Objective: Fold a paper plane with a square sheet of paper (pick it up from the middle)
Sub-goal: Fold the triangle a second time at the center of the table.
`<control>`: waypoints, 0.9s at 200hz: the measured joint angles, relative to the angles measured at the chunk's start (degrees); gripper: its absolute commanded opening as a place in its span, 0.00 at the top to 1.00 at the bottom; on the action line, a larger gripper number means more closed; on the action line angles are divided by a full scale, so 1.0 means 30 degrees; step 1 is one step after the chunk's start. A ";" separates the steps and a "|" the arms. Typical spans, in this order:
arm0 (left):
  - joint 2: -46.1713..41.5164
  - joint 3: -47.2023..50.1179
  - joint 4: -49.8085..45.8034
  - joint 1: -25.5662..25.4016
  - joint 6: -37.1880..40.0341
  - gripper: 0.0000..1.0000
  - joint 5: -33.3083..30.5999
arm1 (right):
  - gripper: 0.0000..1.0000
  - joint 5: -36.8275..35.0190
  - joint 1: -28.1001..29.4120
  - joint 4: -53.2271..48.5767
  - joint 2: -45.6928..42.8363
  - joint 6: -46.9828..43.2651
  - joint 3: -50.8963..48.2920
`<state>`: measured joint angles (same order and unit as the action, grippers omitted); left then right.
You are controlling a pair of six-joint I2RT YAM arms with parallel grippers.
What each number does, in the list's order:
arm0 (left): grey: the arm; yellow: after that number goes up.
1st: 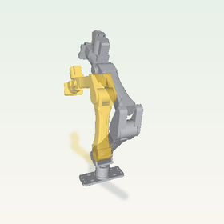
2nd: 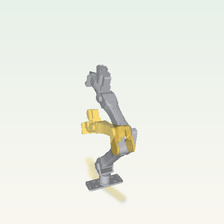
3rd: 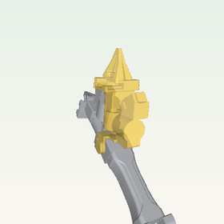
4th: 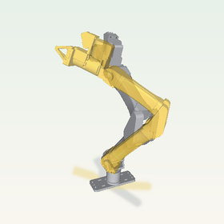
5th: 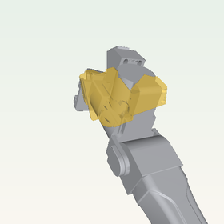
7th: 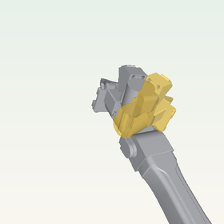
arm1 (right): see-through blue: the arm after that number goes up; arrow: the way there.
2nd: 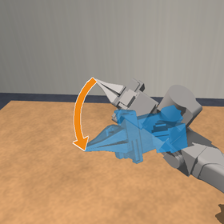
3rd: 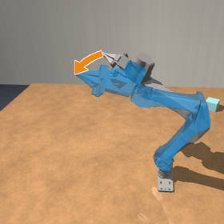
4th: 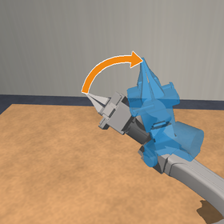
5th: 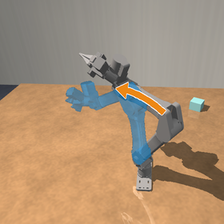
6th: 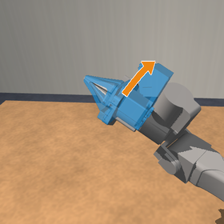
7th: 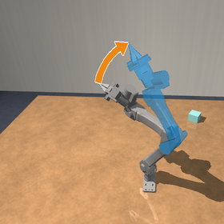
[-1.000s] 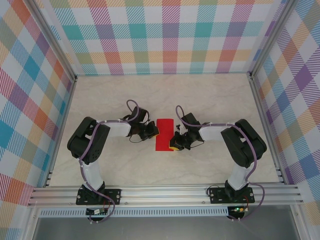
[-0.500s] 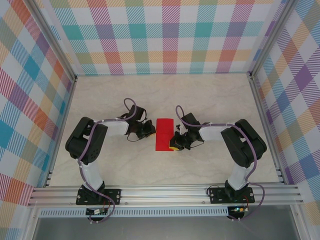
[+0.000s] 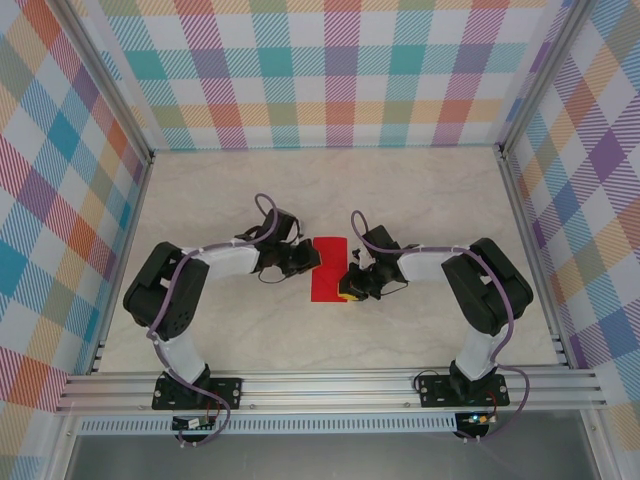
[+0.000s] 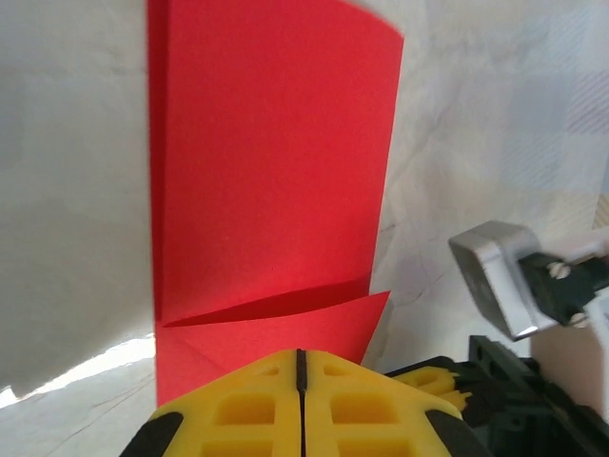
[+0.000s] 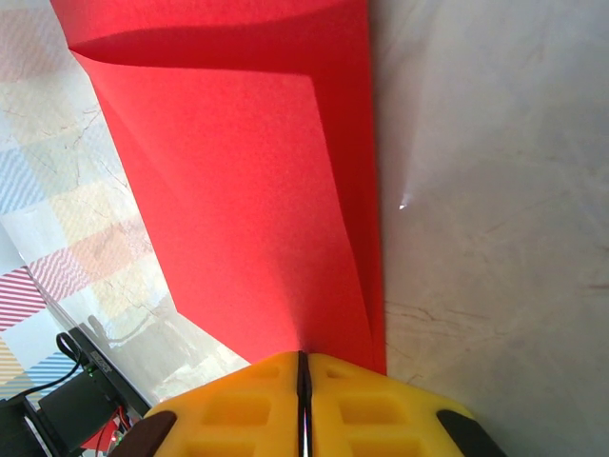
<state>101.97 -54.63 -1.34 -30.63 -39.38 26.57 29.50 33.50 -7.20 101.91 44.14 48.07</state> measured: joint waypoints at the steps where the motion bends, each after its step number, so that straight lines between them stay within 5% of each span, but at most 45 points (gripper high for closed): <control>1: 0.0029 0.0000 0.0007 -0.0015 -0.0007 0.95 0.0000 | 0.90 -0.0015 0.0000 -0.0036 0.0007 0.0000 0.0022; 180: 0.1596 -0.0095 0.0437 -0.0124 -0.0138 0.97 0.0117 | 0.83 -0.0248 0.0452 -0.1260 0.1457 -0.0211 0.2448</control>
<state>106.76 -54.92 -0.03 -31.00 -39.79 26.92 28.75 34.85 -10.98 106.28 43.51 55.42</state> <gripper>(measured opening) 0.046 0.166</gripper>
